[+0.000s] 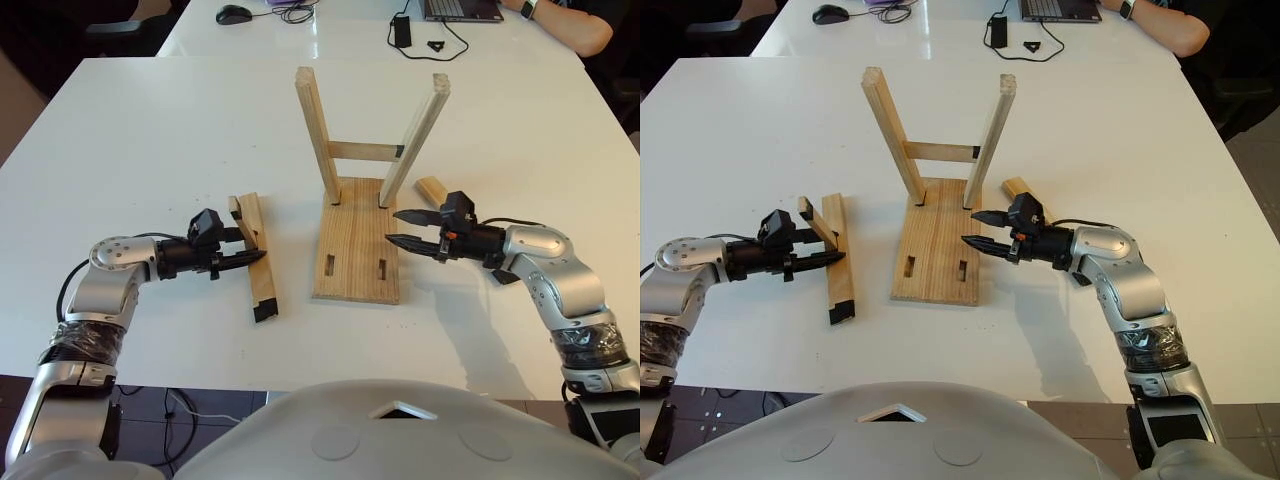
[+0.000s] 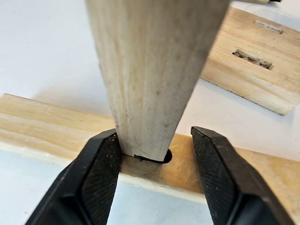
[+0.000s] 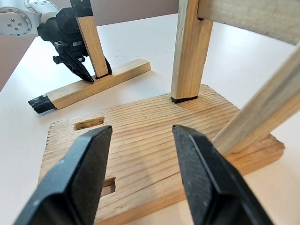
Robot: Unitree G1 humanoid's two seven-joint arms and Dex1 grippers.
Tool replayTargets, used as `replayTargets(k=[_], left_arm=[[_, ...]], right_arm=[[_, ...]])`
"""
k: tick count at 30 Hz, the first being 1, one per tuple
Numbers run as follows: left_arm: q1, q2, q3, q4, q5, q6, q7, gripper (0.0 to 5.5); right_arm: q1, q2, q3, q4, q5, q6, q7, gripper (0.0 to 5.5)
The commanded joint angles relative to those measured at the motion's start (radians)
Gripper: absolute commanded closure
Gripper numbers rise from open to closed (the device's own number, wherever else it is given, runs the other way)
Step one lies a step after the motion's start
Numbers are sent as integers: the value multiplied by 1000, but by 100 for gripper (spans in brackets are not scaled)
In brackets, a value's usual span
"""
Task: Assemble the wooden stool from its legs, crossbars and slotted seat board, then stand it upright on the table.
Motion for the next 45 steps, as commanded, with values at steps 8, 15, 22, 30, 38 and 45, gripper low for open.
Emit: replayTargets(k=[8, 15, 22, 30, 38, 45], left_arm=[[93, 23, 236, -352, -211, 228, 75, 297], [16, 36, 354, -554, -374, 364, 147, 297], [-135, 18, 404, -526, -463, 456, 244, 297], [-187, 0, 407, -522, -498, 499, 290, 297], [0, -47, 209, -461, -279, 397, 274, 297], [-17, -62, 209, -417, -286, 362, 271, 297]], right_arm=[[-7, -10, -12, -2, -3, -10, -4, 313], [-11, -1, -13, 3, -4, -15, -11, 313], [-16, 9, -4, 8, -8, -24, -18, 313], [-11, 10, -2, 5, -8, -26, -17, 313], [1, 15, 7, 6, -15, -28, -27, 313], [4, 11, 7, 8, -21, -26, -28, 313]])
